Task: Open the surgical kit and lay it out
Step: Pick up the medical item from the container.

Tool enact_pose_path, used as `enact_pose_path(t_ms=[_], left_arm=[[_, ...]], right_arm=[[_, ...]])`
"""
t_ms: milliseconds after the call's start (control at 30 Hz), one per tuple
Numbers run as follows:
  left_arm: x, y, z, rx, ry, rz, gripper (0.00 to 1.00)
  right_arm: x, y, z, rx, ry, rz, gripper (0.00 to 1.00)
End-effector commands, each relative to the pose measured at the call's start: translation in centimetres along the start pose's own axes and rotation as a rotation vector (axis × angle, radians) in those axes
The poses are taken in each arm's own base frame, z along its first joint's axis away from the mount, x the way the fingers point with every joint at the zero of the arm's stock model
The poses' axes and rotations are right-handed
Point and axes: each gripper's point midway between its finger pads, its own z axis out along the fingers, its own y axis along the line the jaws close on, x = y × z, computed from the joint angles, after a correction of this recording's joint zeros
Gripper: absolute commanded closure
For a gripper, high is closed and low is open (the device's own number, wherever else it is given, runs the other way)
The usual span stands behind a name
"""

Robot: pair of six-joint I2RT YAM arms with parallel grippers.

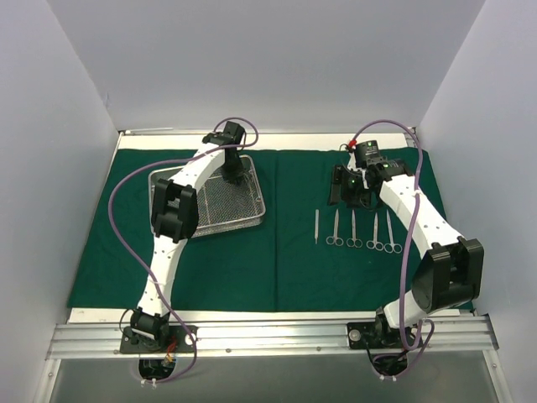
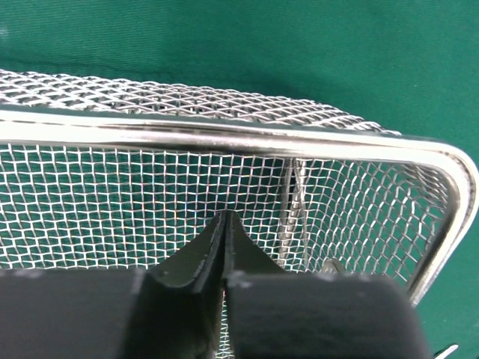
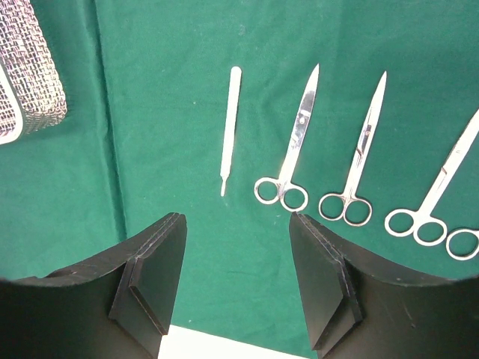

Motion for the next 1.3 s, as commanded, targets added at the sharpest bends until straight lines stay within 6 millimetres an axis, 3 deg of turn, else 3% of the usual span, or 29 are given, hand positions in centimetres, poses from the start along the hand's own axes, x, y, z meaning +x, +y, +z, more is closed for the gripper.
enact_pose_path(t_ms=[0,100,233,333,833,1100,1233,1267], left_arm=[[2.5,2.5,2.3,-0.082,0.071,0.018,0.94],[1.6,2.5,0.8,-0.073,0.032,0.017,0.94],[0.3,1.0,-0.7,0.013,-0.02,0.008,0.69],[-0.5,-0.4,-1.3,0.065,-0.035,-0.007,0.63],[0.1,-1.5,0.4,0.106,-0.015,-0.037,0.63],[0.8,-2.6,1.0,0.147,-0.001,-0.012,0.53],[1.6,-2.0,1.7,0.109,0.041,-0.013,0.5],[2.1,-1.3,2.7,0.076,0.059,-0.006,0.5]], right_arm=[[0.1,0.0,-1.1,-0.012,-0.017,-0.006,0.42],[-0.2,0.1,-1.2,-0.016,-0.02,-0.007,0.42],[-0.3,0.2,-1.1,-0.015,-0.022,0.002,0.42],[-0.3,0.2,-1.0,-0.015,-0.022,0.007,0.42],[-0.4,0.2,-0.5,-0.015,-0.005,0.006,0.43],[-0.5,0.2,-0.4,-0.016,-0.002,0.0,0.43],[-0.4,0.2,-0.4,-0.017,0.0,-0.001,0.43],[-0.5,0.2,-0.4,-0.019,-0.002,-0.003,0.43]])
